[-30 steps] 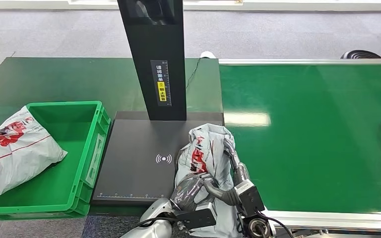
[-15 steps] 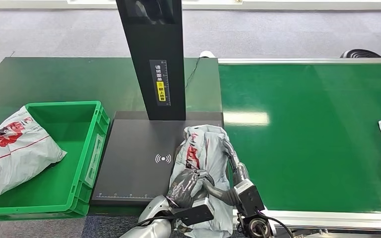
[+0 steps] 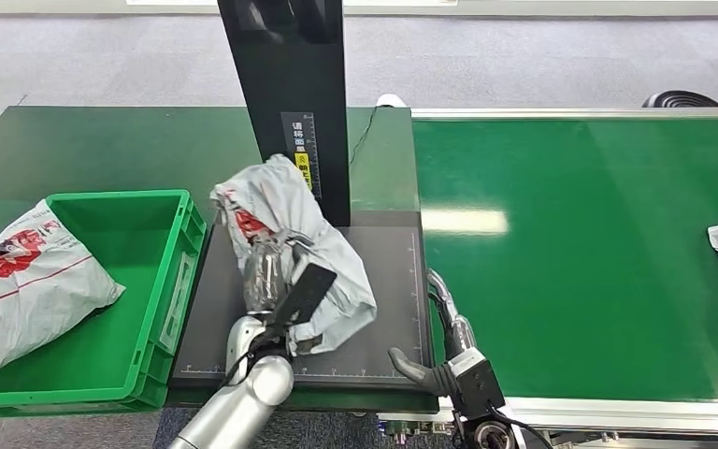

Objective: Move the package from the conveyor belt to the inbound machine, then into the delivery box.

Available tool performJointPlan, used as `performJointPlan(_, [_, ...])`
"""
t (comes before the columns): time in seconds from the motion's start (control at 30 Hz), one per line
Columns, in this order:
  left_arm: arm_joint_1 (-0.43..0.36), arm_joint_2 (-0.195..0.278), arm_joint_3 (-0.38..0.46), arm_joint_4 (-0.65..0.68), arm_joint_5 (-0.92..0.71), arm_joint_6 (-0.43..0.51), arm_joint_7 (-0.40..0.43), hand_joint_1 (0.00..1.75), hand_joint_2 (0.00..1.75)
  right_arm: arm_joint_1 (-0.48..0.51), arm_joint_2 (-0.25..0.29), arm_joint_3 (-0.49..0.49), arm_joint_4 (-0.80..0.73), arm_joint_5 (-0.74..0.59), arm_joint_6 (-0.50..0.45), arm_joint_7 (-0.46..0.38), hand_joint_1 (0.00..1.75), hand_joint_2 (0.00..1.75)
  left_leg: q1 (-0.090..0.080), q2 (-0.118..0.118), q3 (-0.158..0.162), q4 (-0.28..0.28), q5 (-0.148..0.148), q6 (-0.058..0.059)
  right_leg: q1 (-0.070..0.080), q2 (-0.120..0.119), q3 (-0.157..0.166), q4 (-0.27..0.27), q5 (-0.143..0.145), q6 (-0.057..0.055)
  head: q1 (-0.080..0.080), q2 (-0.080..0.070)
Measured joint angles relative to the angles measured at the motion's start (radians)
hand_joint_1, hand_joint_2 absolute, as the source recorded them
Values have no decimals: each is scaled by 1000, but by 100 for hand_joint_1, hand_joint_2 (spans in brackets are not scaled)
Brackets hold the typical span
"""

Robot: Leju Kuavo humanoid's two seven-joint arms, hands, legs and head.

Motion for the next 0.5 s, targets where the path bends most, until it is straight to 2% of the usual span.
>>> performJointPlan(0.27, [2, 40, 91, -186, -1, 26, 297, 175, 175, 0, -4, -1, 0, 0, 0, 0, 0, 175, 0, 0, -1, 0, 0, 0, 0, 0, 0, 0, 0, 0, 0, 0])
performJointPlan(0.5, [2, 83, 150, -334, 22, 29, 641, 175, 175, 0, -11, -2, 0, -3, 0, 0, 0, 175, 0, 0, 0, 0, 0, 0, 0, 0, 0, 0, 0, 0, 0, 0])
